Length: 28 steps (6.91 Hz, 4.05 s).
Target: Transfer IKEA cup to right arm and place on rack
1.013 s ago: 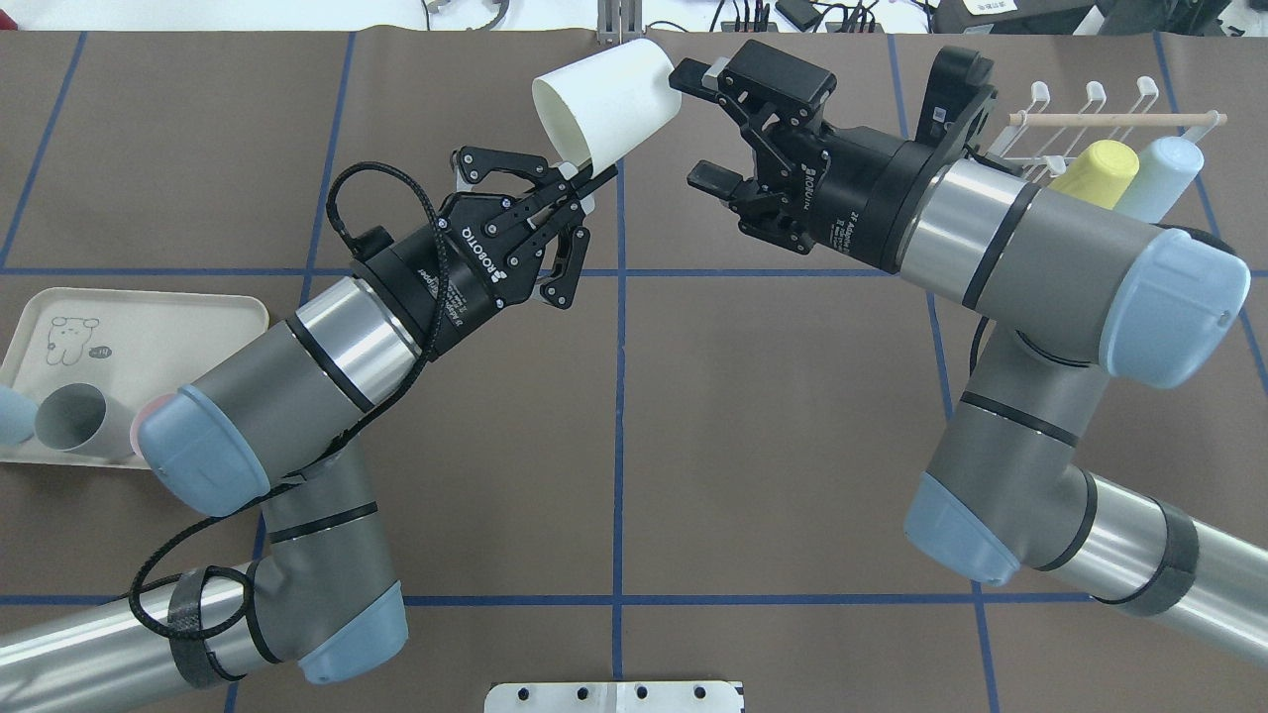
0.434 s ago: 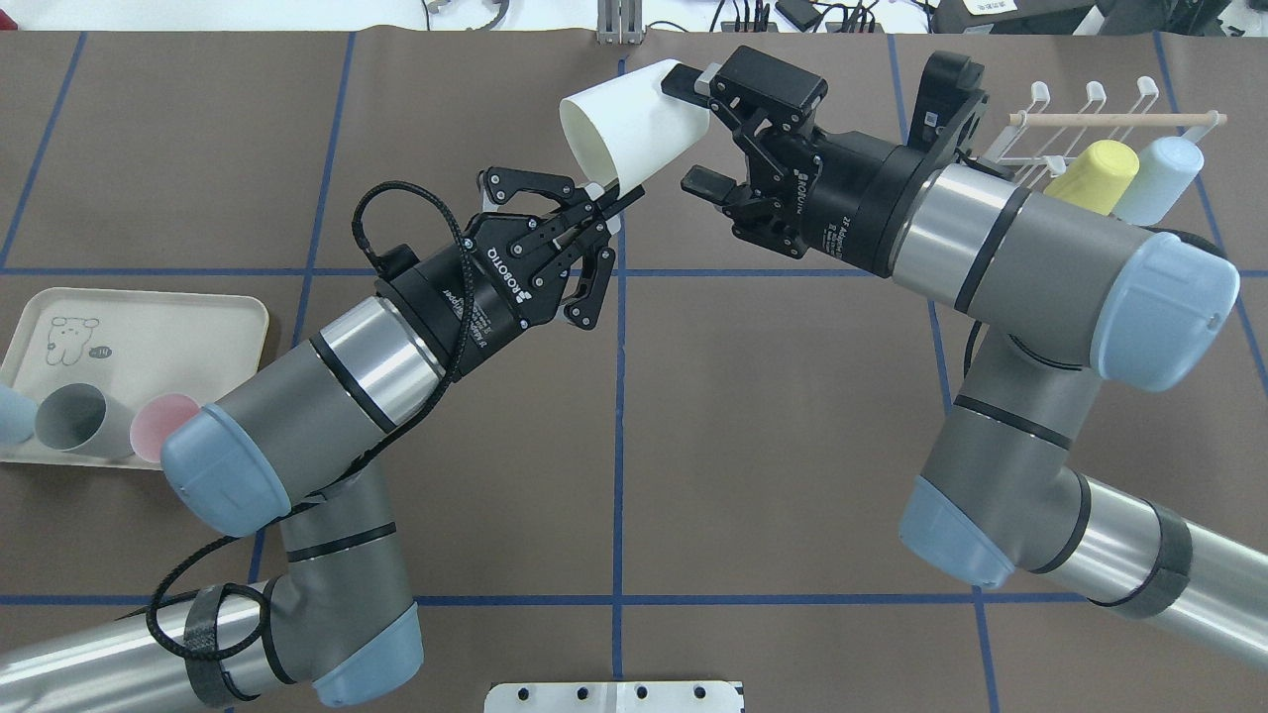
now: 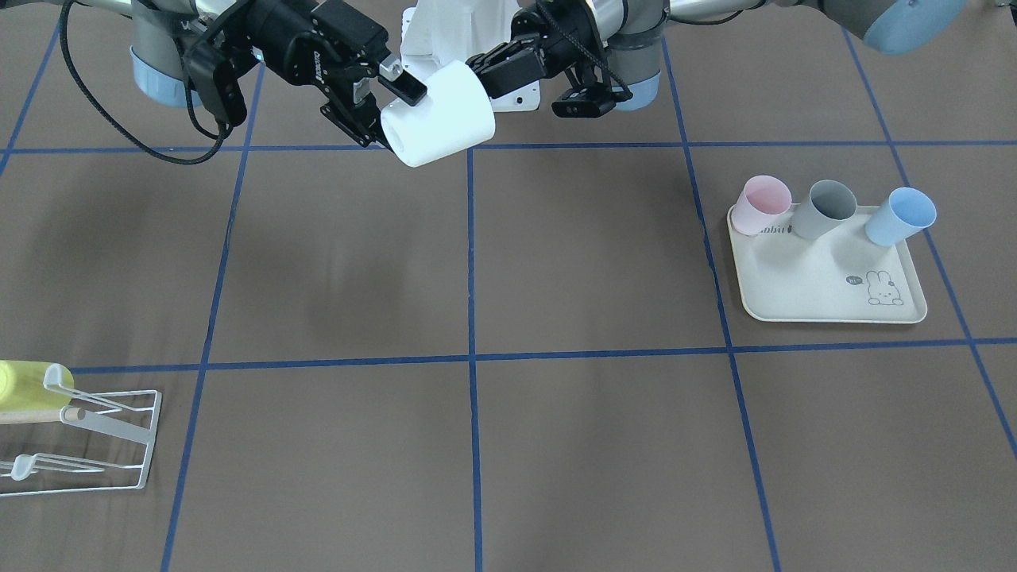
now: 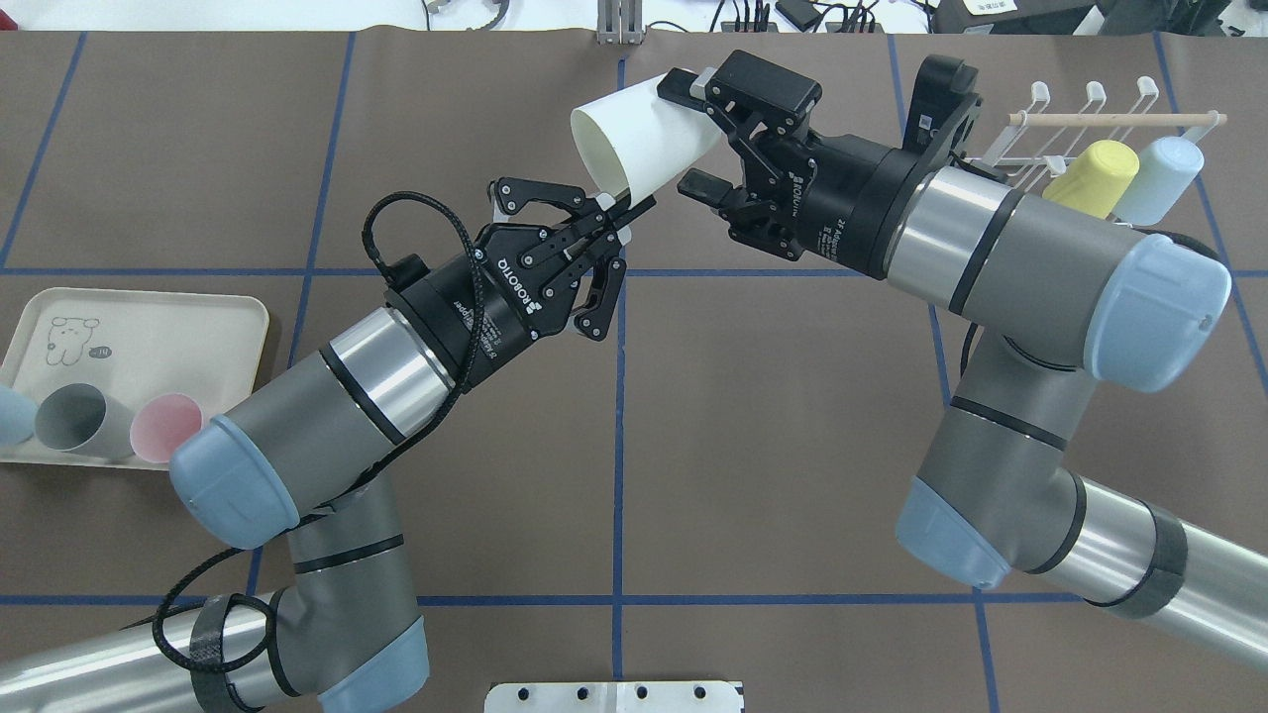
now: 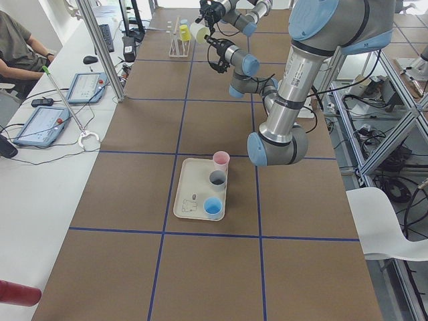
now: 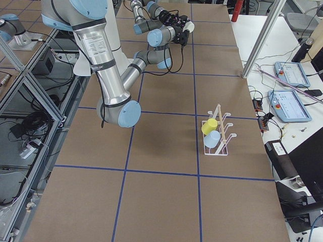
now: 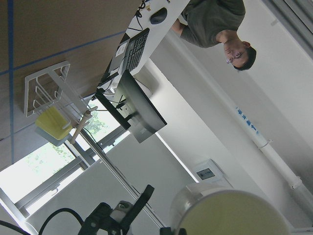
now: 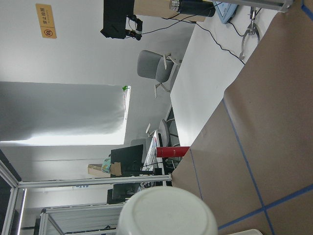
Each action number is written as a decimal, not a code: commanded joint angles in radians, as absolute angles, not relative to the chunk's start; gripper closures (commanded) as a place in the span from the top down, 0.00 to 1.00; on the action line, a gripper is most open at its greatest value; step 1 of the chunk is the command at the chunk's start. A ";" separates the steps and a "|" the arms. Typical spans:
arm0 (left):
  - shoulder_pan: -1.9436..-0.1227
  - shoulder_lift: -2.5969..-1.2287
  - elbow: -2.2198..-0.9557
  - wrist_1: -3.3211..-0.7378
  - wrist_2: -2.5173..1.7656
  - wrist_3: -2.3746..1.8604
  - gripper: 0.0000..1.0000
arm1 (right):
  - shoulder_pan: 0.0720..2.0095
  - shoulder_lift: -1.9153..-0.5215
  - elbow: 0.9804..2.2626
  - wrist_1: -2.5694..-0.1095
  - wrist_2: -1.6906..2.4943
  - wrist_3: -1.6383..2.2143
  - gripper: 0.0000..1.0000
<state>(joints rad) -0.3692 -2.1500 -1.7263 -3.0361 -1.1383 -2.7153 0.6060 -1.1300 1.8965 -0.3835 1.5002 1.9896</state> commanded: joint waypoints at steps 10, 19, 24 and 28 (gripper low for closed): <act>-0.331 -2.168 -1.730 -3.036 -1.135 -2.714 0.00 | 0.603 -1.124 1.896 -0.383 1.500 1.990 0.83; -0.353 -2.172 -1.758 -3.048 -1.147 -2.488 1.00 | 0.779 -1.137 1.850 -0.360 1.523 1.971 0.00; -0.512 -1.883 -1.867 -3.027 -1.346 -2.287 1.00 | 0.997 -1.241 1.810 -0.539 1.526 1.622 0.00; -0.843 -1.631 -1.911 -2.918 -1.813 -1.993 1.00 | 1.077 -1.349 1.816 -0.753 1.430 1.231 0.00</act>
<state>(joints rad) -0.7775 -1.7124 -1.8888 -2.9683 -1.7175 -2.1374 1.0720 -1.3086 1.8115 -0.7172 1.4630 1.3386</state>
